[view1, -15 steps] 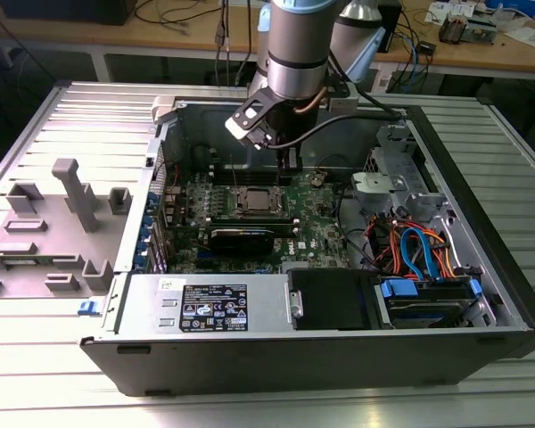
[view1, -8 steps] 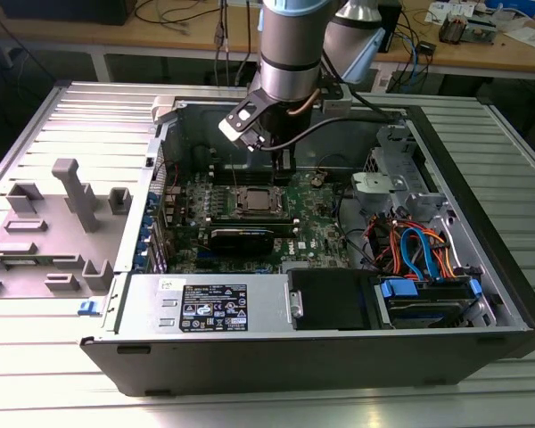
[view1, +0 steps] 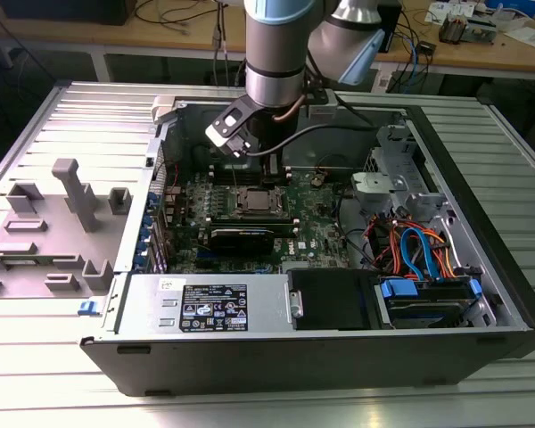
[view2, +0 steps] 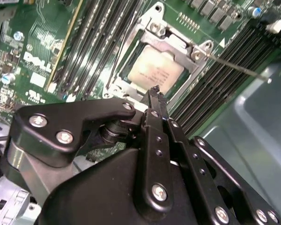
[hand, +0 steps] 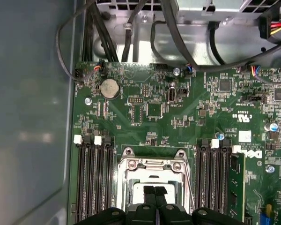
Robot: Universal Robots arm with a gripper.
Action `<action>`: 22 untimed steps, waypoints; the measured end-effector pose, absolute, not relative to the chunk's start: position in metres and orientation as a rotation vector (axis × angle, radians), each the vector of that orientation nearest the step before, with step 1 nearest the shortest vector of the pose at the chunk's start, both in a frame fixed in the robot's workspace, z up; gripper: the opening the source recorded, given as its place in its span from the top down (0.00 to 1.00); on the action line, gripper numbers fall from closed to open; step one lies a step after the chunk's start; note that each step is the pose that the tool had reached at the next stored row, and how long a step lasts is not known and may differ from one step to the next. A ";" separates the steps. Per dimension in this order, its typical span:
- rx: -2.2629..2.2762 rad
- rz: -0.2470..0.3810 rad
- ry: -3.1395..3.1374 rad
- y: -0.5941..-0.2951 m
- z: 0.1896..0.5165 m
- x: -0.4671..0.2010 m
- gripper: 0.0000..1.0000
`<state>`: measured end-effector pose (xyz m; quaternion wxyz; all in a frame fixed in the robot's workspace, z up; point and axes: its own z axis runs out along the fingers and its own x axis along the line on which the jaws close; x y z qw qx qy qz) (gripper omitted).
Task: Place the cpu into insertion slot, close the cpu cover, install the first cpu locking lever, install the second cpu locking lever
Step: 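Close the cpu cover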
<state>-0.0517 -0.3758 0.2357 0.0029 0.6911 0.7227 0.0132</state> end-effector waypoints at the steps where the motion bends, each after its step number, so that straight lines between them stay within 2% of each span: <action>1: 2.166 0.042 2.267 -0.376 0.234 -0.054 0.89; 22: 2.164 0.043 2.271 -0.376 0.222 -0.070 0.89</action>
